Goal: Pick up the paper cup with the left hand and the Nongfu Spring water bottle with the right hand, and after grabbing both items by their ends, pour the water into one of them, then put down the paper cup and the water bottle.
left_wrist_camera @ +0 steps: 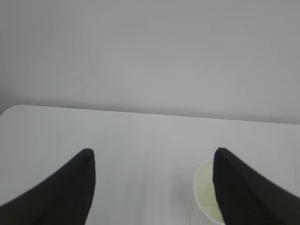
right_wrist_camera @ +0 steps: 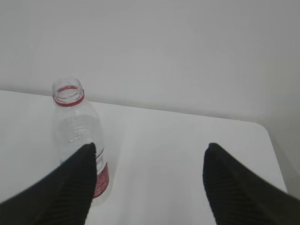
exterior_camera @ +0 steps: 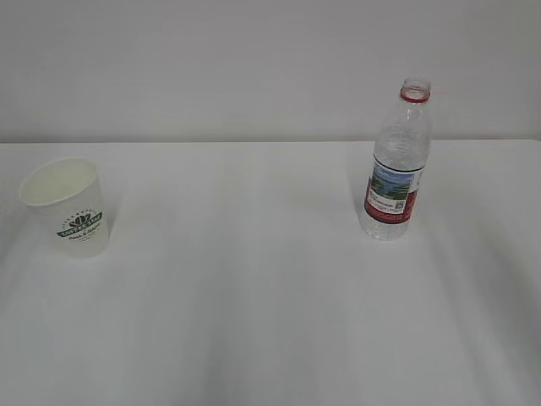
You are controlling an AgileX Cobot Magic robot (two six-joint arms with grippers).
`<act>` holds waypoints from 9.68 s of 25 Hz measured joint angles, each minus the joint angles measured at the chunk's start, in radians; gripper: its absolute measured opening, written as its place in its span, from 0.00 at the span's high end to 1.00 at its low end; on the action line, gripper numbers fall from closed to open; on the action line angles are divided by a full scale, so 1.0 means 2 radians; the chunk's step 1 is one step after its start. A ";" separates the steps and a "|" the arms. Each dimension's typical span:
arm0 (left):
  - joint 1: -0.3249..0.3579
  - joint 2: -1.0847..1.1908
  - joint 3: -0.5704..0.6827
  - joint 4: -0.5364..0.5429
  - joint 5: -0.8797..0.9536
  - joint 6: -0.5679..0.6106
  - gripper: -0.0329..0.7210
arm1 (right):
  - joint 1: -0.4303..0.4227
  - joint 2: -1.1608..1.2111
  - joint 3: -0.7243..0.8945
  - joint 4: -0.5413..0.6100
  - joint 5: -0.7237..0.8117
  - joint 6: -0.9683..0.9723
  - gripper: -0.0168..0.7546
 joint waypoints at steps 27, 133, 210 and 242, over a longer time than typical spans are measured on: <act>0.000 0.117 0.000 0.013 -0.065 0.000 0.21 | 0.000 0.114 0.000 -0.002 -0.119 0.000 0.28; -0.132 0.368 0.273 0.150 -0.557 -0.101 0.33 | 0.000 0.327 0.280 -0.128 -0.631 0.073 0.29; -0.132 0.368 0.270 0.104 -0.558 -0.090 0.18 | 0.000 0.373 0.164 -0.129 -0.631 0.078 0.21; -0.132 0.368 0.270 0.104 -0.558 -0.090 0.18 | 0.000 0.488 0.065 -0.154 -0.631 0.049 0.12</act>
